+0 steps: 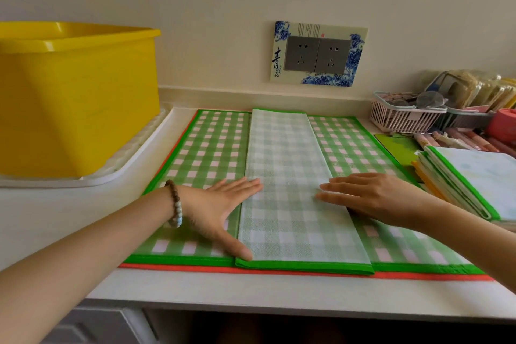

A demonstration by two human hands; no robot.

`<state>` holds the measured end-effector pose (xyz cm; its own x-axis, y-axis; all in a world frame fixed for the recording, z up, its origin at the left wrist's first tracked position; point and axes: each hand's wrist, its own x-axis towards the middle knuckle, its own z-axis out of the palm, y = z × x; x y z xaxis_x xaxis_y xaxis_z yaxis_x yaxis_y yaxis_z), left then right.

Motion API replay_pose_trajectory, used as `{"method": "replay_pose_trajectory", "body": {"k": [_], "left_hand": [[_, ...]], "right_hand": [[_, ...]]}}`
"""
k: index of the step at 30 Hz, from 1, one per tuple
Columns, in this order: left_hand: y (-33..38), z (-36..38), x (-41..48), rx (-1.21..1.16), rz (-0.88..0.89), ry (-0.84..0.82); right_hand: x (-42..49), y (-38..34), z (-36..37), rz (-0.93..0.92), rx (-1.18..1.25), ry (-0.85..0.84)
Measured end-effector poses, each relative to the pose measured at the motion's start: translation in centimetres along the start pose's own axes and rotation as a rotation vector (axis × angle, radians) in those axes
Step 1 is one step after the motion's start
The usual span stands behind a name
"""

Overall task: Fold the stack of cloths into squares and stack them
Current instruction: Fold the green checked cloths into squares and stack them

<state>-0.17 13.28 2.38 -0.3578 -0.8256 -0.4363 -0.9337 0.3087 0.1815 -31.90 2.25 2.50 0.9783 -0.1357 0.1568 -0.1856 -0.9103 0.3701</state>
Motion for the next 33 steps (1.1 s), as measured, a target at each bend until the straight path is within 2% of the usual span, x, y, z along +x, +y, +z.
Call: {"method": "replay_pose_trajectory", "body": {"k": [3,6,10,12,16,19,23,27,30,33], "left_hand": [[0.1,-0.1,-0.2,-0.048,-0.001,0.031],[0.2,-0.2,-0.5,-0.220,0.012,0.182],[0.0,-0.8,-0.6,-0.541,-0.020,0.338],[-0.5,-1.1,-0.4,-0.689,-0.045,0.374],[-1.9,-1.2,0.8,-0.798,-0.052,0.450],[-2.0,-1.1,2.0,-0.738,-0.107,0.499],[-1.5,-1.0,3.7,-0.592,-0.173,0.659],[-1.3,-1.1,5.4,-0.593,-0.254,0.743],[-1.3,-1.5,6.0,-0.651,-0.320,0.715],[-0.8,-2.0,5.8,-0.568,-0.392,0.667]], "right_hand": [[0.9,-0.1,0.3,0.037,0.056,0.031],[1.4,-0.4,0.8,0.104,0.176,0.063],[1.7,-0.2,0.9,0.384,0.433,0.091],[2.2,0.0,1.0,0.457,0.558,0.128],[3.8,0.4,1.5,0.730,0.777,0.248],[4.8,1.3,2.1,0.893,0.874,0.248],[5.8,1.8,2.6,1.023,0.932,0.252],[6.7,2.1,3.1,1.114,0.861,0.198],[7.3,2.1,3.2,1.226,0.843,0.174],[7.4,1.4,2.9,1.213,0.674,0.167]]}}
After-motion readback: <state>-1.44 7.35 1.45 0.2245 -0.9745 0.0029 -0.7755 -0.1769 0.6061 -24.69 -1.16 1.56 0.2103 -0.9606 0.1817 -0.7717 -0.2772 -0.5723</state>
